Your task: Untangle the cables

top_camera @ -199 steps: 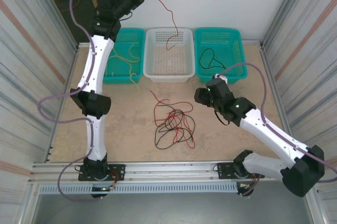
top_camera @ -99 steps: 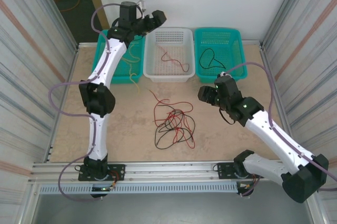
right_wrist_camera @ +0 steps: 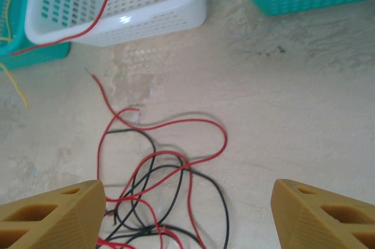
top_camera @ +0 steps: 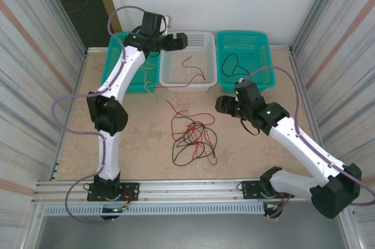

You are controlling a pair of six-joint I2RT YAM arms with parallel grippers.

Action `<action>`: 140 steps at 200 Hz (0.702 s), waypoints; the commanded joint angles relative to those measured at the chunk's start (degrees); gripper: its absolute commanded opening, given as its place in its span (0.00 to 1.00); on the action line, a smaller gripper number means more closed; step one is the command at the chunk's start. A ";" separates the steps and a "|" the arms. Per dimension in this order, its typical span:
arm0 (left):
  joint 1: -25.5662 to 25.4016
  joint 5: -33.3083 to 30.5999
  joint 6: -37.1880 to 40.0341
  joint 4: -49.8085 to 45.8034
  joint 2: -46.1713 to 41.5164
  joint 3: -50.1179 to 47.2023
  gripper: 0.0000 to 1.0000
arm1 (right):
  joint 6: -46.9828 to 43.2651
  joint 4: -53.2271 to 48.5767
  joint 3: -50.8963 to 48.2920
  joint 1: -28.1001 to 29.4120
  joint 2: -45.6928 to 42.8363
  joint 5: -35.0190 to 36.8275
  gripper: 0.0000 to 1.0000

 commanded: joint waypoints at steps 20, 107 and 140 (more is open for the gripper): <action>-7.51 -6.45 15.94 7.87 -19.87 -20.71 0.99 | 0.98 1.12 3.15 2.64 3.83 -2.05 0.71; -4.67 8.19 14.71 -11.25 -0.39 -5.35 0.47 | -0.05 3.79 3.71 -1.90 5.98 -5.58 0.64; -5.55 9.22 14.81 -13.42 5.15 -1.80 0.48 | -0.11 3.13 1.37 -1.96 4.01 -5.89 0.64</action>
